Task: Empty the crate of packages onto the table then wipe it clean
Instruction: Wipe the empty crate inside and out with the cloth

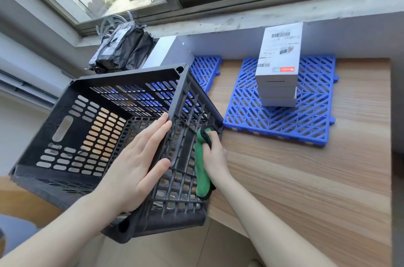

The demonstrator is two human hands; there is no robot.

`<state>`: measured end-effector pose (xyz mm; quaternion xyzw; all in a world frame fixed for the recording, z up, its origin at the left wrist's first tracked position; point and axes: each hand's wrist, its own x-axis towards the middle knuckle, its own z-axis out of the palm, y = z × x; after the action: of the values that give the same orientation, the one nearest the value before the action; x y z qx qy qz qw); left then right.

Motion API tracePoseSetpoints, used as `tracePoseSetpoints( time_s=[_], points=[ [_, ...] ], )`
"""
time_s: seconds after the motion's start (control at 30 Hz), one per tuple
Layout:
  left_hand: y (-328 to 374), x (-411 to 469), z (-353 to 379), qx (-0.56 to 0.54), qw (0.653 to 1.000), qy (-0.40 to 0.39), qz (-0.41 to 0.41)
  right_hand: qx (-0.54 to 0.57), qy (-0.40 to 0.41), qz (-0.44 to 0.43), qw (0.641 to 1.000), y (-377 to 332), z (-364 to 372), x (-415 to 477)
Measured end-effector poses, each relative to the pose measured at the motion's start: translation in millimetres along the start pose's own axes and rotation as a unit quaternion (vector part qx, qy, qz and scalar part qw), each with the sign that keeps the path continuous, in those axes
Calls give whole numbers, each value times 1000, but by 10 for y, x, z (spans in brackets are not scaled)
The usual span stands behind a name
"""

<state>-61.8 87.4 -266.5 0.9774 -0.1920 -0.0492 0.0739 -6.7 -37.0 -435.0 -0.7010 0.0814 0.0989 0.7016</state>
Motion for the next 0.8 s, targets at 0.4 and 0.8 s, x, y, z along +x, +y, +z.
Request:
tracePoseSetpoints(
  time_s=[0.4,0.8],
  points=[
    [-91,-7,64,-10,999,23,24,20,4,-176,984,-512,93,-419],
    [-123,-4,107,-14,999,33,15,-51,24,-18,998,338,296,-1069]
  ],
)
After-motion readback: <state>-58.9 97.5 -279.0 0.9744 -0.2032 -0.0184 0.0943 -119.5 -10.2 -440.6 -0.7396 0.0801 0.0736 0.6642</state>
